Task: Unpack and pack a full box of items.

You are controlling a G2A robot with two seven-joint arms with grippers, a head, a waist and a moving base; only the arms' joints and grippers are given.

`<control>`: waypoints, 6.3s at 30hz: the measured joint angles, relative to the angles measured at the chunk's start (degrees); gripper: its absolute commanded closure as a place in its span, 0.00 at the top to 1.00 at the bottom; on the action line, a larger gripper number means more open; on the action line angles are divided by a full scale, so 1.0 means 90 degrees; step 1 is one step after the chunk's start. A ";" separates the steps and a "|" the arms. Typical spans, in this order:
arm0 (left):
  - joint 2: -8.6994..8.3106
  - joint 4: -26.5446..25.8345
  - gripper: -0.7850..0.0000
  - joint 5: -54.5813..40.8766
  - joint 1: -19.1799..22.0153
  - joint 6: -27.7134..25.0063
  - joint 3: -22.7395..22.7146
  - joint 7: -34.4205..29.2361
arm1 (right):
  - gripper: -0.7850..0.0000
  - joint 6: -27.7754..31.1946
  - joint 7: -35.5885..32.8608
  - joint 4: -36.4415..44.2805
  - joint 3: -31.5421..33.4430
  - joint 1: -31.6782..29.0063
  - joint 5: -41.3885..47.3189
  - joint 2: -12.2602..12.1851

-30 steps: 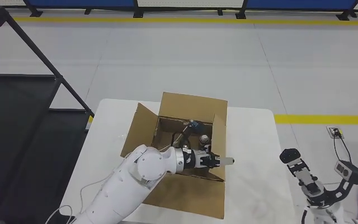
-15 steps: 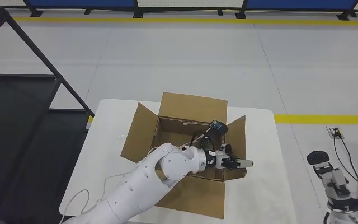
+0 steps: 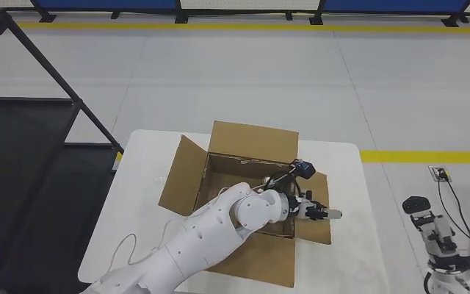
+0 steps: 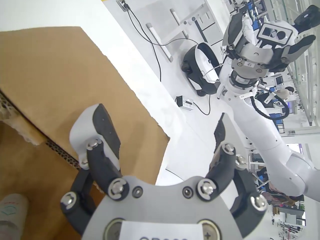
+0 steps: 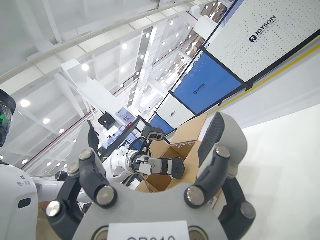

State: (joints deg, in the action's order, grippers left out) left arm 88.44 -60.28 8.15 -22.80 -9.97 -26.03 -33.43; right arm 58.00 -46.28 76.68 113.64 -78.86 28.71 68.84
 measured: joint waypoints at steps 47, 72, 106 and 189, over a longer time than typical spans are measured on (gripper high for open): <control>-0.1654 -0.6744 1.00 0.1019 -0.7343 -0.1612 -0.7942 0.1132 | 1.00 -0.1428 0.2725 0.2730 -0.3862 0.0664 -0.9383 0.0623; -0.1723 -0.6414 1.00 0.0661 -0.7396 -0.1613 -0.8314 0.1361 | 1.00 -0.3383 0.1046 0.3382 -0.4716 0.1193 -1.0876 0.0657; -0.1888 -0.6072 1.00 -0.0160 -0.7123 -0.1206 -0.8435 0.1105 | 0.00 -0.5013 -0.1819 0.0415 -0.6348 0.3993 -0.9941 0.1044; -0.1942 -0.6147 1.00 -0.0147 -0.6947 -0.1093 -0.8116 0.1075 | 1.00 -0.4229 0.2737 0.3954 -0.1131 -0.0631 -0.9123 0.0030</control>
State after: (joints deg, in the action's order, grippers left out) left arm 70.97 -115.60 6.83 -85.32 -19.81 -99.07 -23.75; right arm 19.94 -21.65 112.27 103.46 -84.54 -53.39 69.11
